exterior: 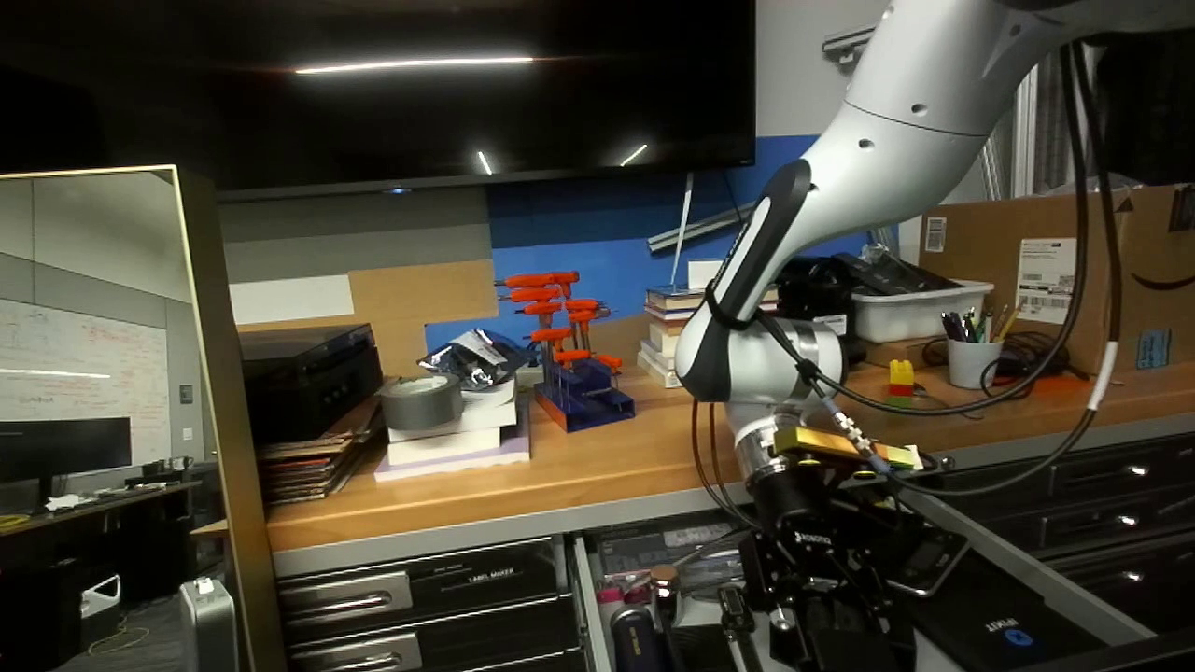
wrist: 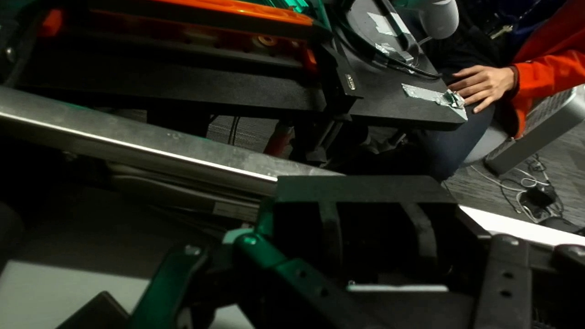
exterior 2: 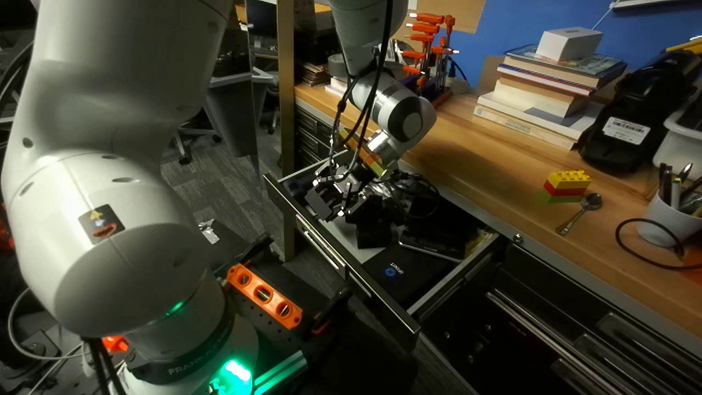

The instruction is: Put the black objects on the tabletop in the open drawer and then close the drawer

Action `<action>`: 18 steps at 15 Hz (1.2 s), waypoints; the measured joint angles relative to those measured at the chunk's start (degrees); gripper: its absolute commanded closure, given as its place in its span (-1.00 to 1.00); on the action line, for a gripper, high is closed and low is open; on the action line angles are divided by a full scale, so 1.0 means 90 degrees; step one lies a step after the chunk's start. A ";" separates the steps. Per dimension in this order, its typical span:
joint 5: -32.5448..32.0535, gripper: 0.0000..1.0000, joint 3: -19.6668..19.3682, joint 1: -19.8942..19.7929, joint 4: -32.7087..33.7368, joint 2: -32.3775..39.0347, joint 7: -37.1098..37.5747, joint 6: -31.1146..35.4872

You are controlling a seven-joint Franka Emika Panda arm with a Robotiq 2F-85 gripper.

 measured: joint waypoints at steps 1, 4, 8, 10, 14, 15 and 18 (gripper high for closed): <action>0.0000 -1.00 0.0000 0.0008 0.0020 0.0018 0.0004 0.0000; 0.0000 -1.00 0.0000 0.0021 0.0074 0.0053 0.0009 0.0002; 0.0000 -1.00 -0.0013 0.0021 0.0129 0.0081 0.0019 0.0003; -0.0004 -1.00 -0.0049 0.0022 0.0149 0.0060 0.0058 0.0076; -0.0082 -1.00 -0.0249 0.0036 -0.0061 -0.0403 0.0347 0.0802; -0.0117 -1.00 -0.0314 0.0038 -0.0205 -0.0613 0.0454 0.1014; -0.0224 -1.00 -0.0515 0.0044 -0.0783 -0.1312 0.0877 0.1638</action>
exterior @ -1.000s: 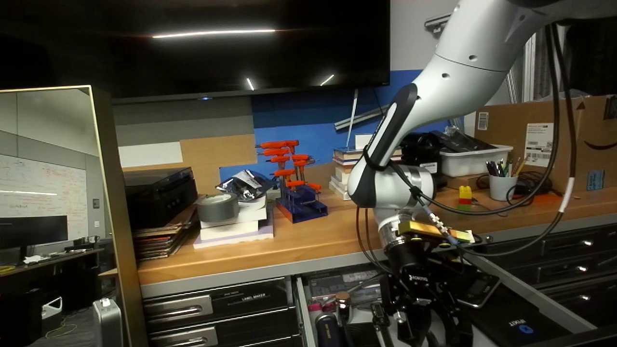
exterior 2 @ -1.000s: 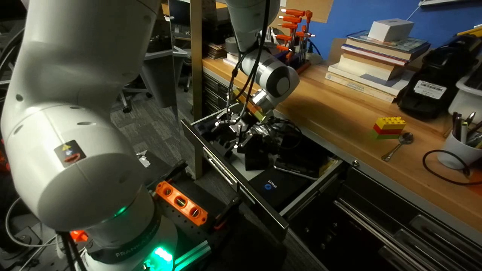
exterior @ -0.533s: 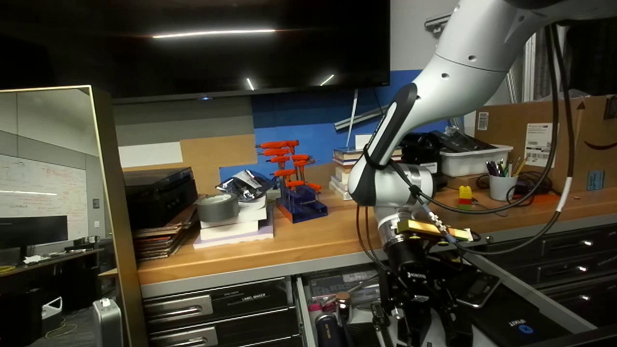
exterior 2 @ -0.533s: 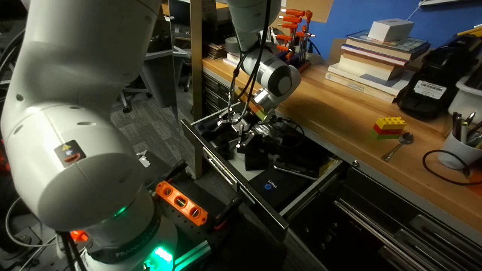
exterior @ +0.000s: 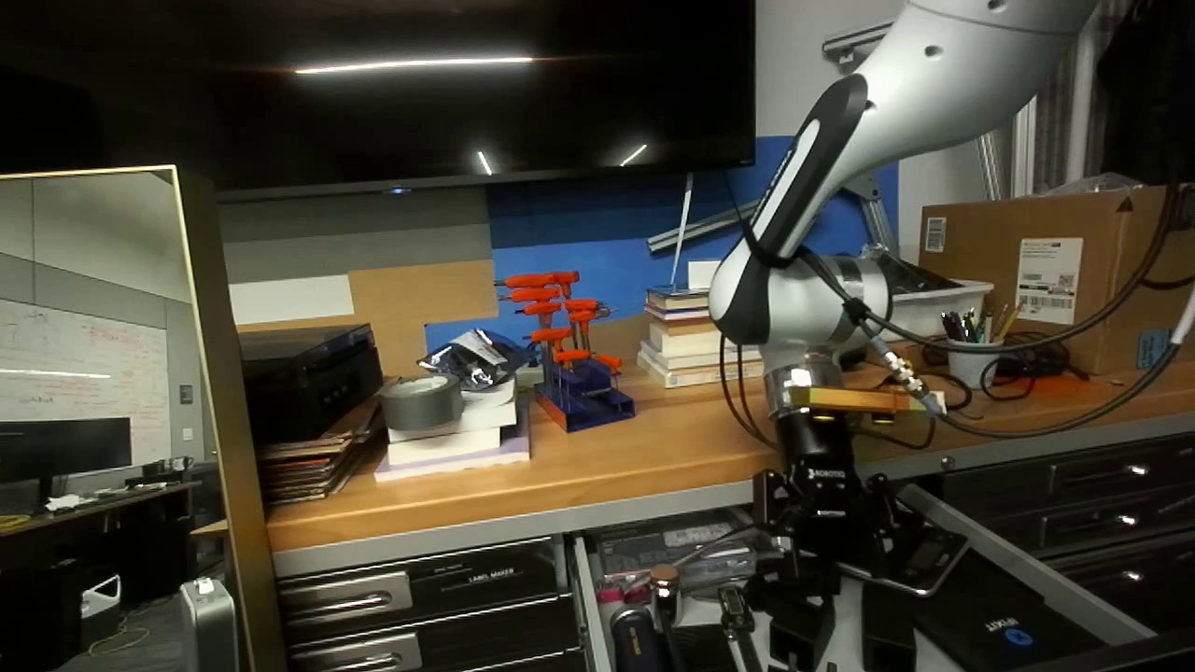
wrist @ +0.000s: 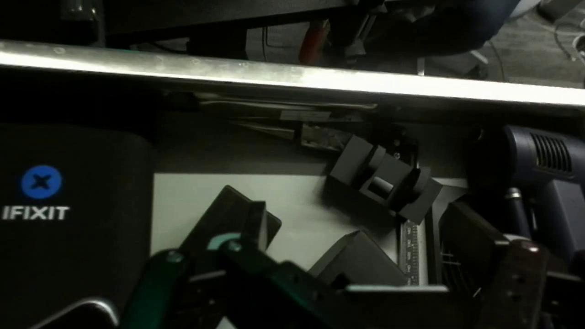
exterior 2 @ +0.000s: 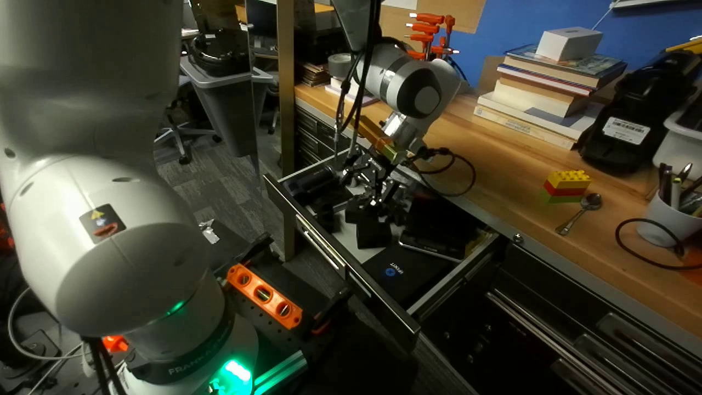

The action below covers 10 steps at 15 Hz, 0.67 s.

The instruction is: Put the black objects on the tabletop in the open drawer and then close the drawer

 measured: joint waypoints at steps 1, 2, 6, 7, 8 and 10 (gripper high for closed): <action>-0.0043 -1.00 -0.0066 0.0002 -0.0215 -0.0230 0.0175 0.0207; -0.0076 -1.00 -0.0130 0.0003 -0.0429 -0.0445 0.0363 0.0425; -0.0201 -1.00 -0.0419 0.0001 -0.1016 -0.0994 0.1202 0.1241; -0.0206 -1.00 -0.0498 -0.0004 -0.1065 -0.1051 0.1417 0.1410; -0.0206 -1.00 -0.0570 -0.0009 -0.1082 -0.1087 0.1622 0.1556; -0.0205 -1.00 -0.0686 -0.0018 -0.1082 -0.1114 0.2080 0.1865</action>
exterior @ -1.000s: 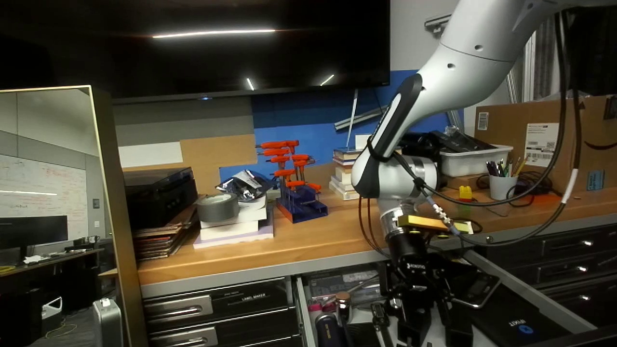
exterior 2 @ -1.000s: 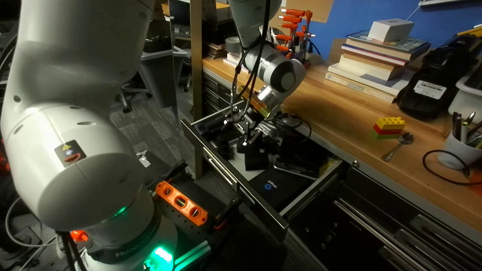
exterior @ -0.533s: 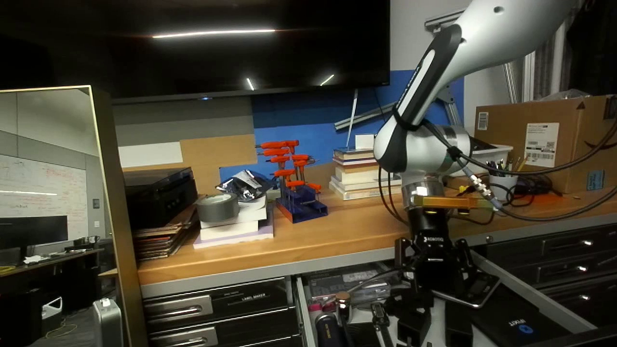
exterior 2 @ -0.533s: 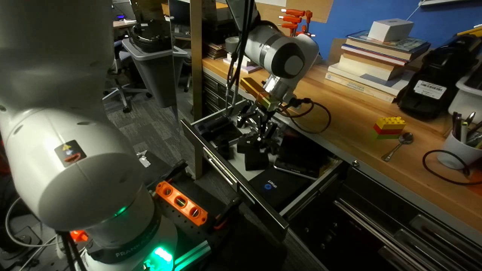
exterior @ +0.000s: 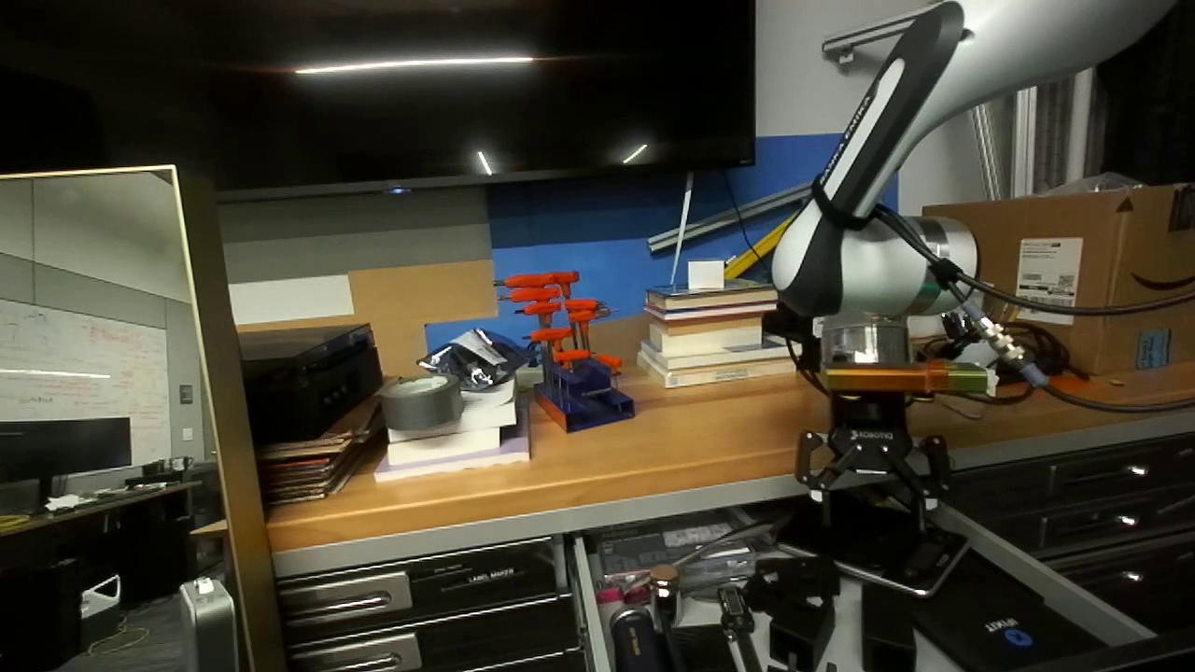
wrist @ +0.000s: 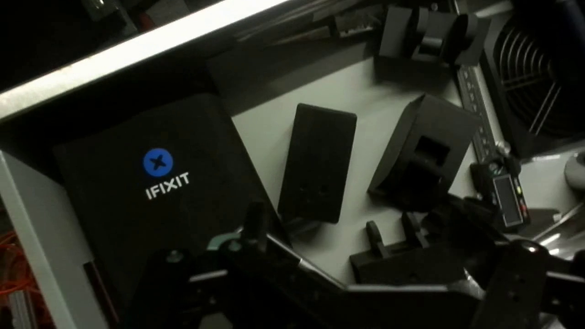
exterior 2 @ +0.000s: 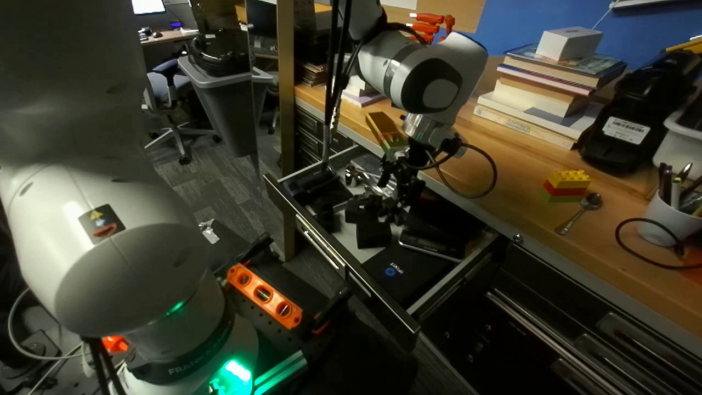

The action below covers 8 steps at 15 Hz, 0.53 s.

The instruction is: Put the black objects on the tabletop in the open drawer and then close the drawer

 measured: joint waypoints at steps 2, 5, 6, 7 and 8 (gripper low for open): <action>0.0001 -1.00 -0.0034 0.0000 -0.0017 0.0000 0.0545 0.0350; 0.0000 -1.00 -0.0035 0.0050 -0.0206 -0.0011 0.1482 0.0941; 0.0000 -1.00 -0.0038 0.0086 -0.0341 -0.0035 0.1810 0.1164; 0.0000 -1.00 -0.0040 0.0127 -0.0516 -0.0079 0.2150 0.1398; -0.0002 -1.00 -0.0041 0.0172 -0.0719 -0.0144 0.2499 0.1635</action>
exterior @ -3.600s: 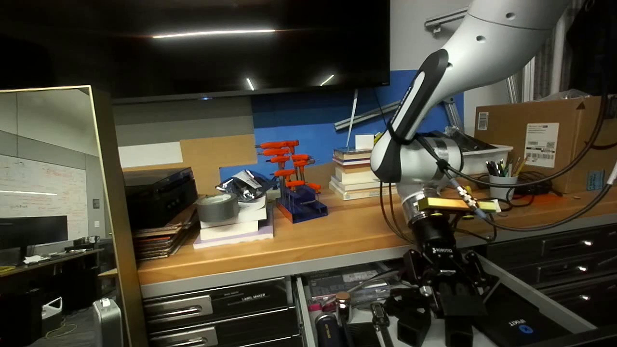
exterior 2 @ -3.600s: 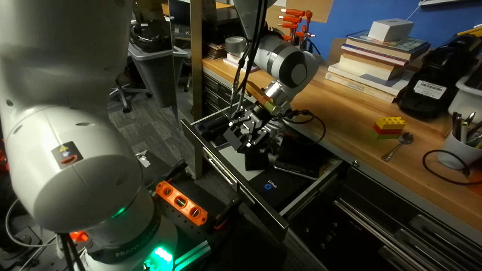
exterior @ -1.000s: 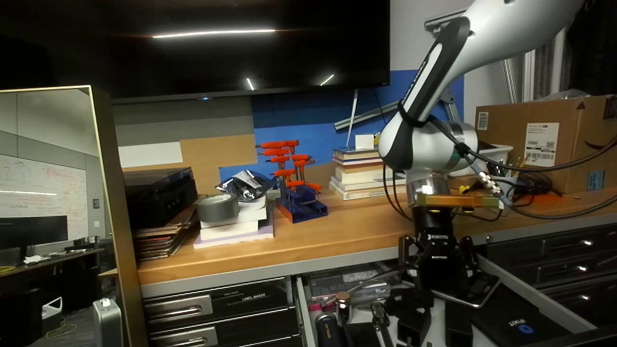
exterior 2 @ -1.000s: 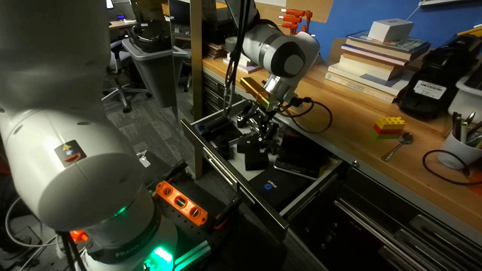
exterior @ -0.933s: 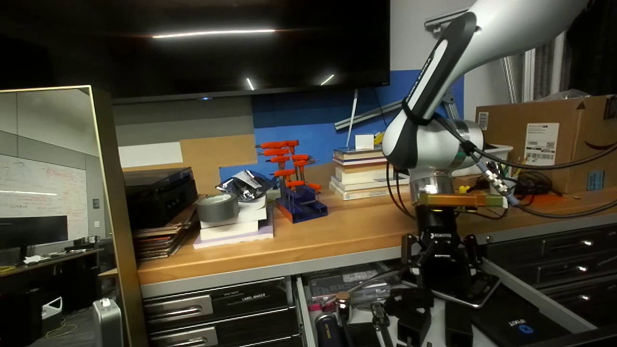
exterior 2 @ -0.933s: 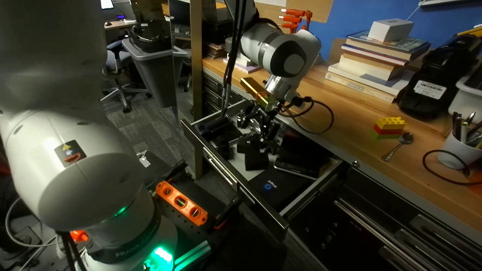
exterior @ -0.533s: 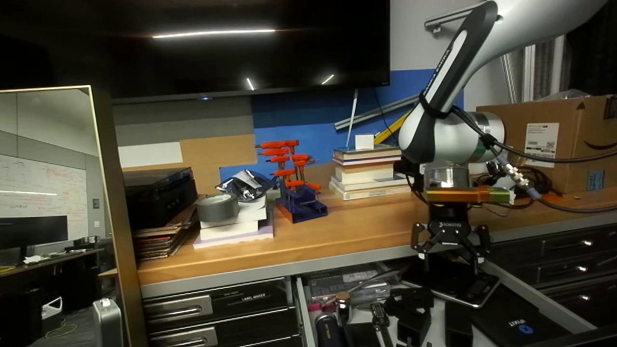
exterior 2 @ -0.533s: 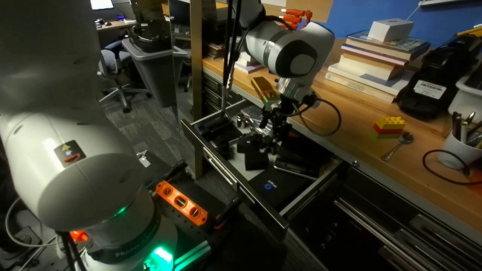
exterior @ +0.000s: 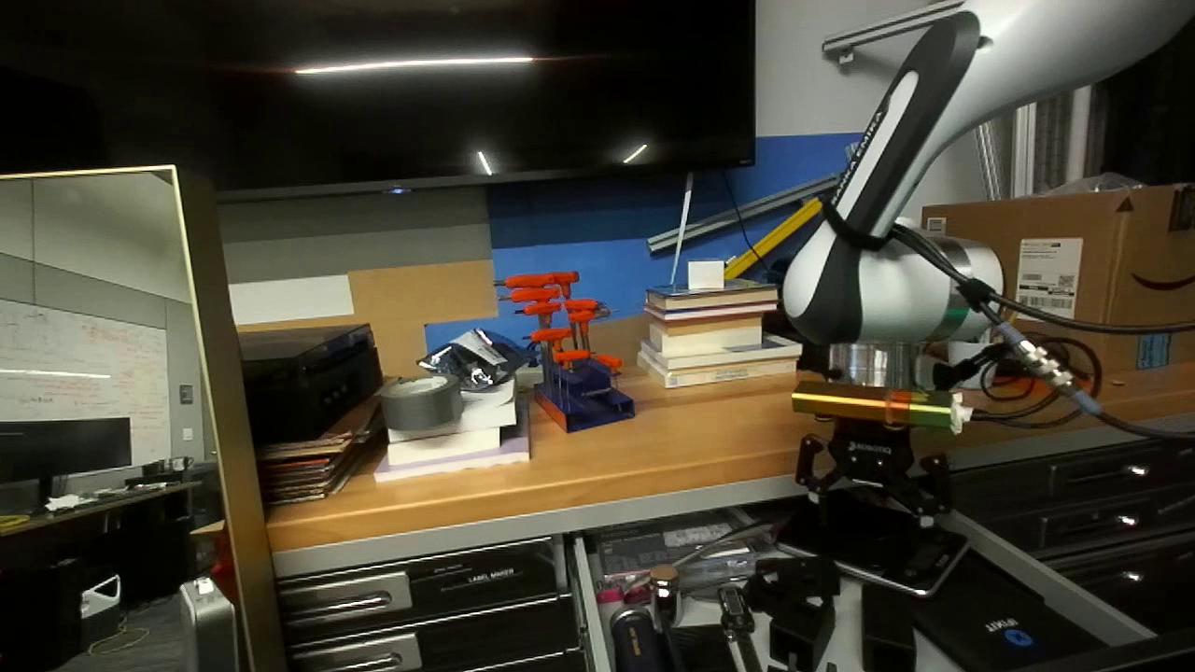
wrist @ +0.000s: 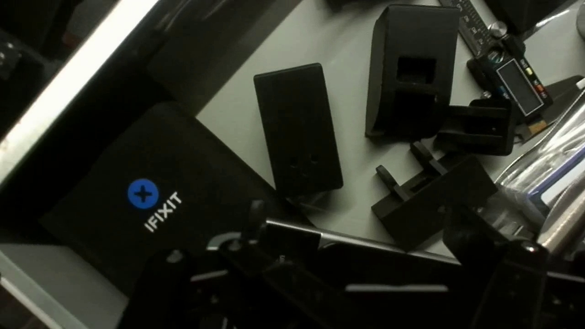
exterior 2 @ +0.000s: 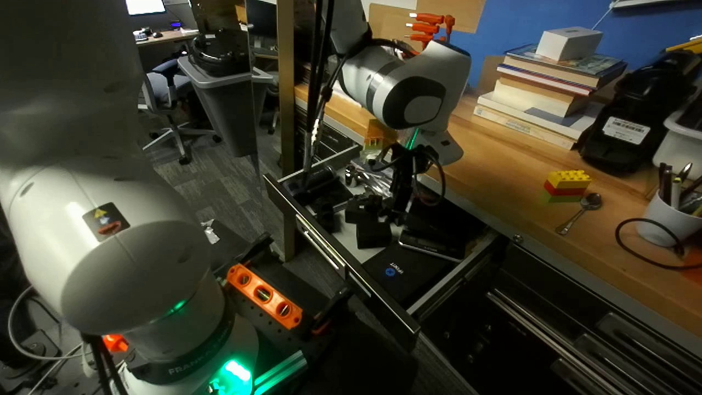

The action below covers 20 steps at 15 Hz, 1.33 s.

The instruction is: Put the black objects on the tabletop in the open drawer and then close the drawer

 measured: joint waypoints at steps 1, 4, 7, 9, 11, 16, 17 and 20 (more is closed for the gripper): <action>-0.0013 -1.00 -0.0003 0.0056 -0.0219 -0.0077 0.0369 0.0233; -0.0346 -1.00 -0.0070 0.0285 -0.0837 -0.0378 0.1702 0.0776; -0.1052 -1.00 -0.0608 0.0806 -0.1296 -0.0677 0.3144 0.1015; -0.1632 -1.00 -0.1055 0.1123 -0.1495 -0.0780 0.4100 0.1029; -0.2202 -1.00 -0.1452 0.1360 -0.1626 -0.0798 0.5056 0.1023; -0.3021 -1.00 -0.1538 0.1449 -0.1801 -0.0873 0.7157 0.0510; -0.3009 -1.00 -0.1290 0.1322 -0.1849 -0.0942 0.7362 0.0323; -0.2659 -1.00 -0.0643 0.0998 -0.1968 -0.1165 0.7507 -0.0153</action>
